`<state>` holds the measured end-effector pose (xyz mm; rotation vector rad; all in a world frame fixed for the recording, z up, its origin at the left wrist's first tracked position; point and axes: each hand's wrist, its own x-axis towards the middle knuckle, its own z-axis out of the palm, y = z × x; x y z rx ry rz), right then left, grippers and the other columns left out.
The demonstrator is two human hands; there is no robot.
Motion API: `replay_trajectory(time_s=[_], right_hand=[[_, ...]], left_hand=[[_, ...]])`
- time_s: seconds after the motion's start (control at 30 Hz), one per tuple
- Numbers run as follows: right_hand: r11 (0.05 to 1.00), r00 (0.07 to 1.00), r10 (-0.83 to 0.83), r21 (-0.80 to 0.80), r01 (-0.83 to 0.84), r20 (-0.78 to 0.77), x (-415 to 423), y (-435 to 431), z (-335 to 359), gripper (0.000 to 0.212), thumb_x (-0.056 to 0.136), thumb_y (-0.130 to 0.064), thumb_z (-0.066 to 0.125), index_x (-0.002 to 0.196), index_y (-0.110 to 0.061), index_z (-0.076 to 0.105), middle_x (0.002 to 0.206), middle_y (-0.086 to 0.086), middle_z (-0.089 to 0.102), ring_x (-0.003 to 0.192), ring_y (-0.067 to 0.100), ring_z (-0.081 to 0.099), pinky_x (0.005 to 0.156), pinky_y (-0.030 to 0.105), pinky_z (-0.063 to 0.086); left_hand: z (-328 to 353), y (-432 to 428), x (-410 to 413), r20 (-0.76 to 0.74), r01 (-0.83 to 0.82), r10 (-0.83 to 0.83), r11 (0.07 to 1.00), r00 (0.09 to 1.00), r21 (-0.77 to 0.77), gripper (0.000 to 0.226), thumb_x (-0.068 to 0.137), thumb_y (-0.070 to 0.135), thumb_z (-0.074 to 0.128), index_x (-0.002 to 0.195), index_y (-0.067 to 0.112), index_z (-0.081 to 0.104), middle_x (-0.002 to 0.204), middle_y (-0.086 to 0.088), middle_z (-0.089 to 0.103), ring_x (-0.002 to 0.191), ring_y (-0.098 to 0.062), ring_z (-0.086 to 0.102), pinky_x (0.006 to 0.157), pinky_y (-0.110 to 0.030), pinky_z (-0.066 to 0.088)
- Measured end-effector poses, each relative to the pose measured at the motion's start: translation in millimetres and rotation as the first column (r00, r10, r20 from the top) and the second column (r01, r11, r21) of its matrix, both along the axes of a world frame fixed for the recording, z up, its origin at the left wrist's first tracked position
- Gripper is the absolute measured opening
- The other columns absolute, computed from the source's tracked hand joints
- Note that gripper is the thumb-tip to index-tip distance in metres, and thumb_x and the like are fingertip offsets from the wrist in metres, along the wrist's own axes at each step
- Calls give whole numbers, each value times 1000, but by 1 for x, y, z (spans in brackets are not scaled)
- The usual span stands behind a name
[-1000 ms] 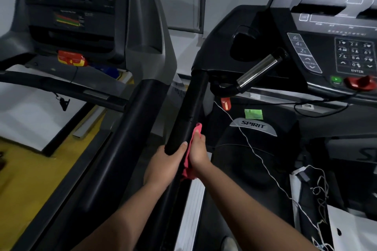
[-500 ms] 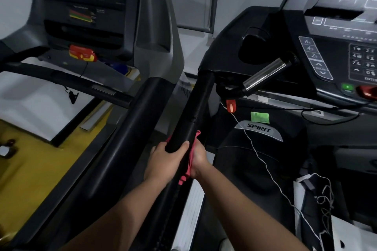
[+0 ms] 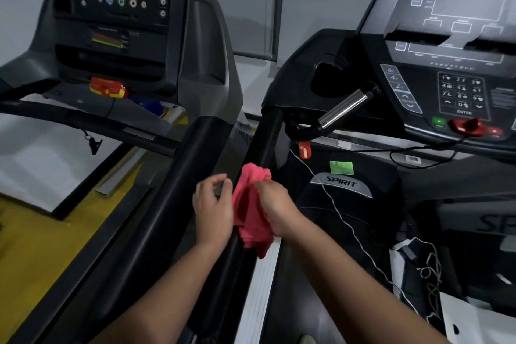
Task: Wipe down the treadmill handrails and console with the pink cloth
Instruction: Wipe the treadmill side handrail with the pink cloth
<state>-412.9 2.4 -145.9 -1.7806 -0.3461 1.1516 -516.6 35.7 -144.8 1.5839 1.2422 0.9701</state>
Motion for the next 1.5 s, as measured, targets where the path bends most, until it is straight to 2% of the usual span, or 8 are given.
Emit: replay_trajectory(time_s=[0.1,0.2,0.4,0.7,0.9,1.13,1.37,1.5], right_hand=[[978,994,68,203,-49,-87,-11,0,14,29,97,-11,37,123,-9,51,103,13,54,107,32,57,74,21,46],[951,982,3,303,55,-188,-7,-11,21,28,95,9,30,109,10,54,79,11,55,75,21,59,56,13,47],[962,972,-235,140,233,-5,11,-15,-3,26,86,1,37,98,-12,56,85,10,60,74,25,57,69,41,50],[996,995,-41,70,48,-89,-1,-19,-18,34,92,-2,37,65,-12,55,55,1,53,48,12,46,47,21,35],[999,987,-23,33,29,-157,2,-16,-10,29,101,-30,37,89,-11,56,86,12,53,77,26,54,76,38,49],[994,996,87,62,-86,-3,3,-14,-13,32,102,-27,38,81,-10,54,63,2,50,55,12,48,56,26,40],[990,990,141,8,-141,23,3,-12,-8,37,101,-34,38,109,-4,59,81,8,59,76,24,60,72,42,55],[933,921,340,-188,-306,189,13,-5,-6,53,100,-43,36,110,5,57,81,17,61,79,37,65,75,44,56]], left_hand=[[11,7,7,-119,239,-234,970,965,32,23,95,11,48,105,23,65,108,8,57,105,-8,53,91,-16,38],[4,10,15,-324,350,-349,935,880,-55,31,99,22,43,127,22,58,132,0,52,125,-17,45,107,-31,34],[3,6,29,-570,389,-358,918,740,-72,62,97,35,48,150,21,21,154,2,18,139,-25,22,108,-37,29],[-7,31,44,-454,196,-295,947,840,-253,55,91,56,45,136,24,40,124,-9,56,112,-33,55,92,-37,44],[-23,60,28,-70,147,-283,676,957,-722,57,91,59,45,109,9,65,117,-14,65,111,-28,60,90,-30,42],[-21,51,28,-405,212,-352,912,844,-351,50,94,51,44,100,9,70,96,-11,71,92,-27,65,87,-37,51],[-19,72,44,-54,180,-313,671,948,-719,62,94,54,43,124,3,59,115,-18,65,110,-30,61,102,-37,43],[-14,75,49,-19,161,-254,668,967,-727,29,102,22,40,106,-1,58,90,-23,60,81,-33,59,68,-32,46]])
